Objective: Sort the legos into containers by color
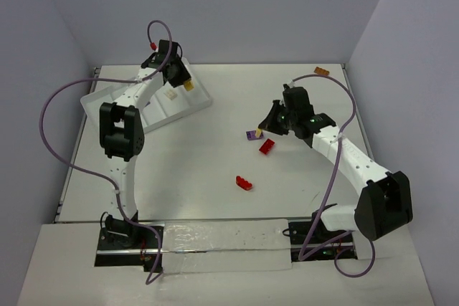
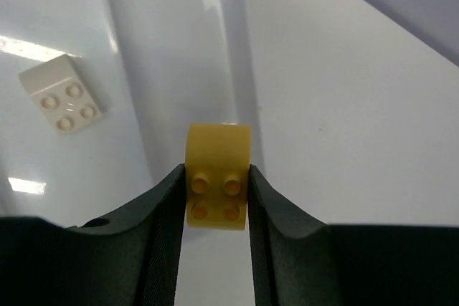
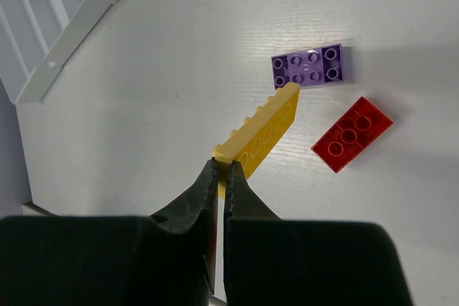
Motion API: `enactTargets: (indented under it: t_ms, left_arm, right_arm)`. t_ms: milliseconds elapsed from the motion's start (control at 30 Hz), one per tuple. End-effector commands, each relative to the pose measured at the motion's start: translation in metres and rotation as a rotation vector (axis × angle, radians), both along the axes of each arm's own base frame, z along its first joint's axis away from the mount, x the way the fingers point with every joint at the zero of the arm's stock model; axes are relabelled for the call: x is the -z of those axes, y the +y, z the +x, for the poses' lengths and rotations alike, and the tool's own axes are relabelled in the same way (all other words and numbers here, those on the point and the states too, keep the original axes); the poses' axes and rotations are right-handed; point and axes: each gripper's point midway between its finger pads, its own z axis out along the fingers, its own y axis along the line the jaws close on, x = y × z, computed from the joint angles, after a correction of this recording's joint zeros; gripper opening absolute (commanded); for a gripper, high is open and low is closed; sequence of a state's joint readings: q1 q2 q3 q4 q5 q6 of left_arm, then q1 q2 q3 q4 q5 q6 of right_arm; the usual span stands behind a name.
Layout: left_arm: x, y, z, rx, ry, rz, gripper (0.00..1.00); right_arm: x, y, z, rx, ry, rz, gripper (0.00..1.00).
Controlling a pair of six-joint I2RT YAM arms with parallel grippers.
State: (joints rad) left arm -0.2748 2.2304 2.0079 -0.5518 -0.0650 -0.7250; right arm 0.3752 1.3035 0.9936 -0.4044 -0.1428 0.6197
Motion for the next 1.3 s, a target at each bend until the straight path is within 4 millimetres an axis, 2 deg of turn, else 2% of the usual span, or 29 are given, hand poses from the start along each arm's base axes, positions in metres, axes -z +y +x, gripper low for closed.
enactTargets:
  t_ms: [0,100,333,400,500,533,600,667,733,767,800,900,1000,1100,1167,1267]
  left_arm:
    - [-0.012,0.016,0.016,-0.037,-0.044,0.014,0.0]
    - [-0.002,0.012,0.023,-0.007,-0.04,0.016,0.0]
    - [0.0,0.01,0.036,-0.012,-0.058,0.021,0.02]
    - [0.002,0.007,0.039,-0.003,-0.06,0.014,0.12]
    - [0.003,0.002,0.041,0.023,-0.057,0.005,0.46]
    - [0.002,0.002,0.041,0.03,-0.057,0.005,0.54]
    - [-0.004,0.002,0.038,0.042,-0.061,0.007,0.65]
    - [-0.016,0.001,0.034,0.053,-0.071,0.01,0.7]
    - [-0.045,-0.004,0.023,0.069,-0.106,0.007,0.77]
    - [-0.055,-0.007,0.018,0.08,-0.124,0.005,0.78]
    - [-0.075,-0.019,0.006,0.12,-0.165,-0.007,0.78]
    - [-0.1,-0.046,-0.02,0.235,-0.225,-0.019,0.76]
    - [-0.11,-0.071,-0.055,0.389,-0.26,-0.013,0.73]
    - [-0.096,-0.088,-0.09,0.498,-0.258,-0.026,0.72]
    - [-0.099,-0.101,-0.114,0.589,-0.291,-0.085,0.7]
    - [-0.092,-0.099,-0.143,0.643,-0.328,-0.068,0.67]
  right_arm:
    - [-0.004,-0.004,-0.007,-0.013,-0.031,-0.015,0.0]
    - [0.002,-0.005,-0.01,-0.013,-0.018,-0.02,0.0]
    - [0.002,-0.005,-0.011,-0.018,-0.02,-0.023,0.0]
    - [0.001,-0.006,-0.012,-0.016,-0.021,-0.026,0.0]
    - [0.001,-0.008,-0.013,-0.014,-0.021,-0.031,0.0]
    - [0.001,-0.008,-0.013,-0.013,-0.022,-0.032,0.0]
    - [-0.001,-0.008,-0.013,-0.013,-0.027,-0.032,0.0]
    - [-0.004,-0.008,-0.013,-0.014,-0.032,-0.029,0.0]
    - [-0.007,-0.006,-0.013,-0.022,-0.038,-0.024,0.0]
    - [-0.007,-0.006,-0.013,-0.024,-0.037,-0.021,0.0]
    - [-0.007,-0.003,-0.013,-0.038,-0.037,-0.015,0.0]
    - [-0.008,0.003,-0.013,-0.068,-0.028,0.0,0.0]
    - [-0.017,0.011,-0.012,-0.099,-0.033,0.036,0.0]
    - [-0.029,0.023,-0.011,-0.138,-0.034,0.091,0.0]
    - [-0.04,0.033,-0.011,-0.165,-0.033,0.142,0.0]
    - [-0.056,0.049,-0.01,-0.216,-0.023,0.251,0.0]
